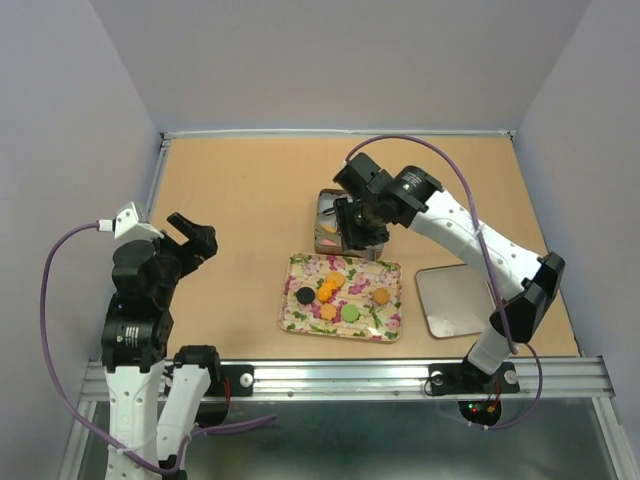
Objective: Pack the cookies
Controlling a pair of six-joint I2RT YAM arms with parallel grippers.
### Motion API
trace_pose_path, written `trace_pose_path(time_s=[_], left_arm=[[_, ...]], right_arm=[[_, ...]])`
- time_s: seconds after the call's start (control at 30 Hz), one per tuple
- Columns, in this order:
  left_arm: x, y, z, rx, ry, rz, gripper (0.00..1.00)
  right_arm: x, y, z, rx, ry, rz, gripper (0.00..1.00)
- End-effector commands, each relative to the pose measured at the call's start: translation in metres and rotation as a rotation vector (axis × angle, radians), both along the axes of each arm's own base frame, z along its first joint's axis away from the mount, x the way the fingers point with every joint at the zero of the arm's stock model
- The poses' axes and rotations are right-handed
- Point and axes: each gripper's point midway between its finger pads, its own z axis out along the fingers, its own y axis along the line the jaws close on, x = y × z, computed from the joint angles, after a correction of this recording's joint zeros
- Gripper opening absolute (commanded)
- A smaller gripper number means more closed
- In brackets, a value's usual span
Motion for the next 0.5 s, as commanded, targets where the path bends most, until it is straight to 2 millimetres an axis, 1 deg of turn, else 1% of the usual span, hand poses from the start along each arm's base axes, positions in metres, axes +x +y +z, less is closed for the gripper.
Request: trace_pose_path(time_s=[0.0, 0.1, 0.13, 0.17, 0.2, 0.23, 0.3, 0.33, 0.37, 0.43, 0.47], left_arm=[[0.009, 0.018, 0.02, 0.065, -0.024, 0.075, 0.99], [0.015, 0.022, 0.015, 0.063, 0.018, 0.103, 0.99], [0.016, 0.023, 0.013, 0.058, 0.025, 0.111, 0.99], [0.018, 0.022, 0.01, 0.054, 0.035, 0.113, 0.99], [0.02, 0.022, 0.011, 0.054, 0.028, 0.112, 0.99], [0.021, 0.022, 0.011, 0.055, 0.025, 0.112, 0.99], [0.019, 0.023, 0.013, 0.063, 0.001, 0.111, 0.98], [0.016, 0.023, 0.023, 0.065, -0.05, 0.111, 0.99], [0.015, 0.024, 0.025, 0.07, -0.071, 0.111, 0.99], [0.012, 0.028, 0.029, 0.062, -0.115, 0.143, 0.99], [0.006, 0.029, 0.032, 0.051, -0.145, 0.154, 0.99]], right_arm=[[-0.022, 0.005, 0.039, 0.115, -0.035, 0.076, 0.51], [-0.046, 0.016, 0.039, 0.164, -0.012, 0.158, 0.51], [-0.057, 0.017, 0.027, 0.155, 0.026, 0.182, 0.51], [-0.067, 0.021, 0.024, 0.166, 0.054, 0.214, 0.51], [-0.078, 0.027, 0.022, 0.179, 0.059, 0.249, 0.51], [-0.086, 0.026, 0.013, 0.163, 0.079, 0.258, 0.51], [-0.1, 0.032, 0.007, 0.17, 0.101, 0.289, 0.51], [-0.104, 0.032, 0.006, 0.175, 0.105, 0.295, 0.51], [-0.109, 0.032, 0.0, 0.166, 0.12, 0.295, 0.51], [-0.117, 0.036, -0.003, 0.174, 0.132, 0.31, 0.51], [-0.121, 0.037, -0.006, 0.17, 0.139, 0.321, 0.51]])
